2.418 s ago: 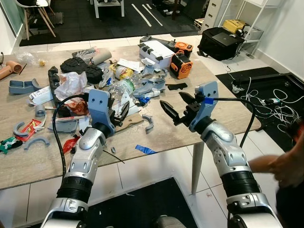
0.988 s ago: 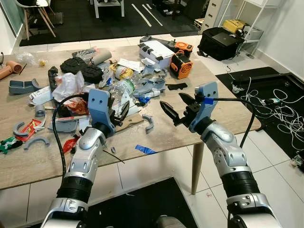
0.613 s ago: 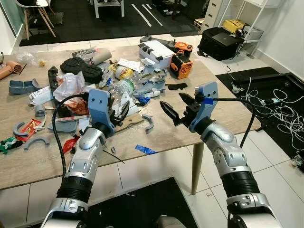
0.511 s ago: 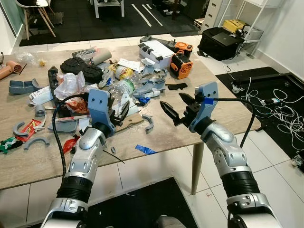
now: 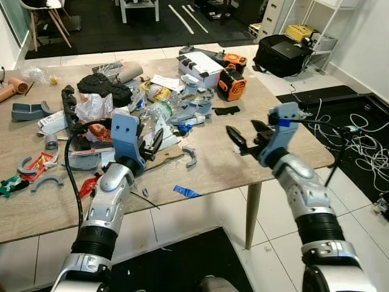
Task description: Picking trash to rubbish bin
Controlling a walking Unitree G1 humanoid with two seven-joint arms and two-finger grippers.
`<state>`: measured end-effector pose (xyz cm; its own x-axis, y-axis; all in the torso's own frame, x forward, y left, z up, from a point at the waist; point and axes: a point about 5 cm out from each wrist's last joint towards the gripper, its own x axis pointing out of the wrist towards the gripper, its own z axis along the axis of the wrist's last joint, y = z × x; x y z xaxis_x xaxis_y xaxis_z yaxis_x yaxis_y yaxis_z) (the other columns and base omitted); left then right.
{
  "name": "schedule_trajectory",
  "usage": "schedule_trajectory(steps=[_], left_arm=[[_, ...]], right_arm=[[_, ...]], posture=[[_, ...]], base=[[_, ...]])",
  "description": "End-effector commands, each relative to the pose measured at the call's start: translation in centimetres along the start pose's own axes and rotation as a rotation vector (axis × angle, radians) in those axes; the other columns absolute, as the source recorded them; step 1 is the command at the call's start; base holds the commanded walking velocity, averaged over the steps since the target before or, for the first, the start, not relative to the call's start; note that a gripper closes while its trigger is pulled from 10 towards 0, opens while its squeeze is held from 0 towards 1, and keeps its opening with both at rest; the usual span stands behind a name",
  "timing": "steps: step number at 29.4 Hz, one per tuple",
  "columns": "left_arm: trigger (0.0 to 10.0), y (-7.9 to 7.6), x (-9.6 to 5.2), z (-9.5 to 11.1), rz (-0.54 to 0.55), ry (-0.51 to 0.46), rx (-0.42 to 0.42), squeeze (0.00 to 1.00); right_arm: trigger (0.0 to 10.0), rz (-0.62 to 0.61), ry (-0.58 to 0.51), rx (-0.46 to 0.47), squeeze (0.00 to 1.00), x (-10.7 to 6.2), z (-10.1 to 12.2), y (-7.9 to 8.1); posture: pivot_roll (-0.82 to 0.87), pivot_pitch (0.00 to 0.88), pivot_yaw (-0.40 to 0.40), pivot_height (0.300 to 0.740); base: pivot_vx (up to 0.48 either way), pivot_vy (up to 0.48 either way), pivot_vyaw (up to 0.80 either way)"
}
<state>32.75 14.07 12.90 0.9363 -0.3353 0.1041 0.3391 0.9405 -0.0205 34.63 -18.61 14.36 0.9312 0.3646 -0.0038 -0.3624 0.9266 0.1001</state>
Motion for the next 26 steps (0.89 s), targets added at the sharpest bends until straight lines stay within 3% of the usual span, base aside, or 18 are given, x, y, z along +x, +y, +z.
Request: schedule_trajectory(steps=[1,9,15,22,23,24,25,26], left_arm=[[10.0,0.3,-0.2,0.0,0.002,0.000,0.029,0.00],[10.0,0.2,-0.2,0.0,0.001,-0.001,0.033,0.00],[10.0,0.1,-0.2,0.1,-0.003,-0.002,0.036,0.00],[10.0,0.1,-0.2,0.1,-0.004,-0.004,0.036,0.00],[10.0,0.1,-0.2,0.2,-0.005,-0.006,0.029,0.00],[10.0,0.1,-0.2,0.2,-0.005,-0.006,0.029,0.00],[10.0,0.1,-0.2,0.2,-0.005,-0.011,0.020,1.00],[10.0,0.1,-0.2,0.2,-0.005,-0.011,0.020,1.00]], right_arm=[[10.0,0.005,0.020,-0.016,0.00,0.2,0.0,0.0],[10.0,0.015,0.017,-0.029,0.00,0.2,0.1,0.3],[10.0,0.097,-0.059,-0.036,0.00,0.5,1.2,1.9],[10.0,0.104,-0.081,-0.030,0.00,0.5,1.4,2.1],[10.0,0.109,-0.089,-0.028,0.22,0.5,1.6,2.1],[10.0,0.109,-0.089,-0.028,0.22,0.5,1.6,2.1],[10.0,0.117,-0.097,-0.029,1.00,0.4,1.8,2.1],[10.0,0.117,-0.097,-0.029,1.00,0.4,1.8,2.1]], posture=[[-0.06,0.000,-0.041,0.740],[-0.06,0.000,-0.044,0.740],[-0.06,0.000,-0.044,0.740],[-0.06,0.000,-0.045,0.740],[-0.06,0.000,-0.045,0.740],[-0.06,0.000,-0.045,0.740],[-0.06,0.000,-0.045,0.740],[-0.06,0.000,-0.045,0.740]], base=[[0.000,0.000,0.00],[0.000,0.000,0.00],[0.000,0.000,0.00],[0.000,0.000,0.00],[0.000,0.000,0.00],[0.000,0.000,0.00],[0.000,0.000,0.00],[0.000,0.000,0.00]])
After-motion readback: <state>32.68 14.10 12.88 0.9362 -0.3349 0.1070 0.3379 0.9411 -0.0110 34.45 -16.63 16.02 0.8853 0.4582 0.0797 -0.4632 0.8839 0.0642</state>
